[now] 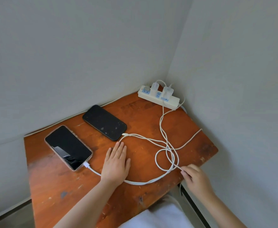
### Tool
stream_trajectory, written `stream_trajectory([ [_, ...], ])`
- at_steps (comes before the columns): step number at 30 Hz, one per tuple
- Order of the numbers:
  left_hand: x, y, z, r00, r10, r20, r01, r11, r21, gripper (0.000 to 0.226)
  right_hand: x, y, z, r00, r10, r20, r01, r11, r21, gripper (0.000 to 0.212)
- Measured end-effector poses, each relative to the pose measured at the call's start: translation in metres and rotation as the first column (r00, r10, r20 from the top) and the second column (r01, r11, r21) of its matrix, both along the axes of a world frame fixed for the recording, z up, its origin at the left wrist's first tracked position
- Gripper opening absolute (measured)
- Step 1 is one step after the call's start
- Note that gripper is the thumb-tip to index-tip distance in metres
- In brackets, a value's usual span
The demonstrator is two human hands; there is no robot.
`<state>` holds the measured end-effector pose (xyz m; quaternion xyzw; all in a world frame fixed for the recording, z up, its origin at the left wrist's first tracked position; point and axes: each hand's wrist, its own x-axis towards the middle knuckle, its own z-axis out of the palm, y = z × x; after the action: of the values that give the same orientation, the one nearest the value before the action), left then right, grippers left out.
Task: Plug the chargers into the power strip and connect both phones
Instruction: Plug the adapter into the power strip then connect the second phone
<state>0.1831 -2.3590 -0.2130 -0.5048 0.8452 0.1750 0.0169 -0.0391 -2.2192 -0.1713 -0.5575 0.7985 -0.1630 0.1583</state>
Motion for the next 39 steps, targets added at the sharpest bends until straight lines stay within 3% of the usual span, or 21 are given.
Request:
stream_trajectory([
  [4, 0.002, -0.001, -0.002, 1.000, -0.015, 0.001, 0.015, 1.000, 0.005, 0.055, -0.005, -0.035, 0.032, 0.963, -0.106, 0.250, 0.103, 0.994, 0.024, 0.018],
  [8, 0.002, -0.002, 0.000, 1.000, 0.003, -0.028, -0.002, 0.999, 0.035, 0.052, -0.002, -0.090, 0.064, 0.832, -0.154, 0.532, 0.103, 0.987, 0.124, 0.023],
  [12, 0.007, 0.000, 0.011, 0.980, 0.056, -0.190, -0.046, 0.997, 0.057, 0.046, 0.018, -0.128, 0.068, 0.740, -0.195, 0.644, 0.072, 0.975, 0.212, 0.011],
  [17, 0.008, 0.007, 0.031, 0.929, 0.039, -0.368, -0.039, 0.999, 0.007, 0.039, 0.045, -0.153, 0.058, 0.658, -0.267, 0.704, 0.032, 0.944, 0.328, 0.017],
  [19, 0.003, 0.006, 0.032, 0.932, 0.074, -0.355, -0.079, 0.997, 0.000, 0.036, 0.050, -0.154, 0.053, 0.718, -0.222, 0.659, -0.018, 0.941, 0.337, 0.018],
  [21, 0.005, 0.002, 0.030, 0.953, 0.137, -0.272, -0.139, 0.990, 0.015, 0.037, 0.047, -0.149, 0.050, 0.845, -0.081, 0.529, -0.098, 0.948, 0.303, 0.015],
  [23, 0.012, -0.003, 0.024, 0.974, 0.155, -0.166, -0.152, 0.988, 0.031, 0.039, 0.041, -0.140, 0.051, 0.905, 0.084, 0.416, -0.229, 0.923, 0.310, 0.024],
  [26, 0.023, -0.005, 0.019, 0.986, 0.144, -0.089, -0.142, 0.989, 0.029, 0.042, 0.033, -0.127, 0.051, 0.908, 0.335, 0.250, -0.416, 0.782, 0.464, 0.018],
  [29, 0.027, -0.005, 0.018, 0.991, 0.085, -0.103, -0.084, 0.996, 0.019, 0.041, 0.029, -0.126, 0.051, 0.880, 0.423, 0.216, -0.469, 0.698, 0.541, 0.031],
  [32, 0.028, -0.007, 0.018, 0.991, -0.015, -0.136, 0.016, 1.000, 0.001, 0.038, 0.029, -0.144, 0.053, 0.912, 0.393, 0.121, -0.398, 0.772, 0.496, 0.047],
  [35, 0.029, -0.011, 0.020, 0.986, -0.091, -0.138, 0.091, 0.996, -0.008, 0.037, 0.036, -0.166, 0.051, 0.919, 0.369, -0.136, -0.314, 0.897, 0.312, 0.029],
  [37, 0.029, -0.016, 0.023, 0.985, -0.124, -0.118, 0.124, 0.992, -0.013, 0.037, 0.042, -0.178, 0.041, 0.898, 0.385, -0.215, -0.344, 0.916, 0.206, 0.019],
  [39, 0.029, -0.023, 0.026, 0.989, -0.118, -0.095, 0.116, 0.993, -0.025, 0.038, 0.046, -0.189, 0.026, 0.856, 0.450, -0.254, -0.409, 0.891, 0.199, 0.029],
])
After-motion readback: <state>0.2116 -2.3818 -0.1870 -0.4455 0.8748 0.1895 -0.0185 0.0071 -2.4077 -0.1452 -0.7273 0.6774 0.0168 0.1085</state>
